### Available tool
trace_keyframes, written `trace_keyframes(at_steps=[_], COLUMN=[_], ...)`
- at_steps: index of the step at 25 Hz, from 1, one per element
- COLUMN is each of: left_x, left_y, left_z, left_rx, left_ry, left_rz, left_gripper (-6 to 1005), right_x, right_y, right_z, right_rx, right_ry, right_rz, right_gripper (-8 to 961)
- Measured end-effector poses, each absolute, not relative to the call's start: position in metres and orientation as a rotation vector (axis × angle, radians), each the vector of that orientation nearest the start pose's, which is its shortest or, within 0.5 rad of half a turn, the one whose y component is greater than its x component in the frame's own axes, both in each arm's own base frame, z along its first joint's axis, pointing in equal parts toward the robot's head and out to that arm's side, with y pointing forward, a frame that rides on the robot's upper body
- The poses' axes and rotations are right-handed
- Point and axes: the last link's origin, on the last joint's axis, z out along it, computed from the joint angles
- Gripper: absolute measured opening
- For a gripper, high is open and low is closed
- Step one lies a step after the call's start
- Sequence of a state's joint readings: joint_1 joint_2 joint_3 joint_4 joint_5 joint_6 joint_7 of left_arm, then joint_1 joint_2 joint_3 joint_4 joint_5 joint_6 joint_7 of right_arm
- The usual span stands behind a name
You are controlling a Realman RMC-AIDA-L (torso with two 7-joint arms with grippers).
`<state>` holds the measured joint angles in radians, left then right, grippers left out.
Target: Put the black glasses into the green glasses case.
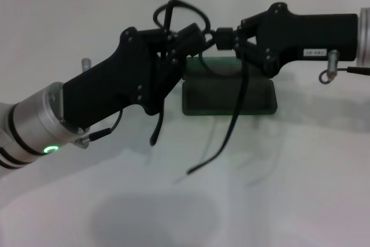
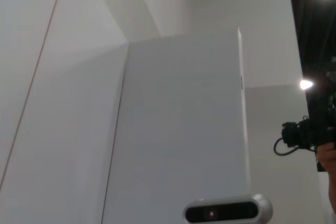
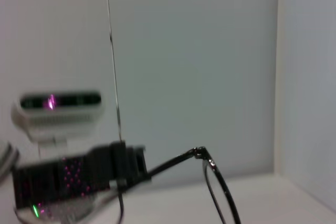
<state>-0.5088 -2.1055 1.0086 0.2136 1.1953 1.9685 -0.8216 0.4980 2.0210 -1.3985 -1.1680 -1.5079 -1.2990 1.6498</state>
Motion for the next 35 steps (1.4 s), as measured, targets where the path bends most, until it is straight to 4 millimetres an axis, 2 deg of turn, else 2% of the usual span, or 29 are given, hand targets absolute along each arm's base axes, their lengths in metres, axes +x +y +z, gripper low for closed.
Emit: trace_keyframes(at_steps=[5, 16, 24, 32, 35], left_x=[-0.199, -0.195, -0.194, -0.191, -0.195], left_y=[0.271, 0.277, 0.280, 0.274, 0.273], left_z=[-0.018, -0.019, -0.020, -0.013, -0.009], left_rx=[-2.334, -2.317, -2.319, -2.316, -2.301], left_ry=[-0.170, -0.179, -0.186, -0.131, -0.129], left_rz=[-1.754, -1.754, -1.747, -1.816, -1.812], left_gripper=[34, 33, 32, 31, 31], right_x=[0.122, 0.119, 0.117, 0.135, 0.140], right_y=[0.349, 0.347, 0.347, 0.356, 0.355], right_z=[0.009, -0.006, -0.004, 0.007, 0.022], right_rx=[-2.814, -2.886, -2.866, -2.744, -2.693], right_ry=[0.174, 0.183, 0.168, 0.195, 0.190], right_rz=[0.967, 1.035, 1.106, 1.099, 1.160], right_gripper=[28, 32, 35, 38, 39])
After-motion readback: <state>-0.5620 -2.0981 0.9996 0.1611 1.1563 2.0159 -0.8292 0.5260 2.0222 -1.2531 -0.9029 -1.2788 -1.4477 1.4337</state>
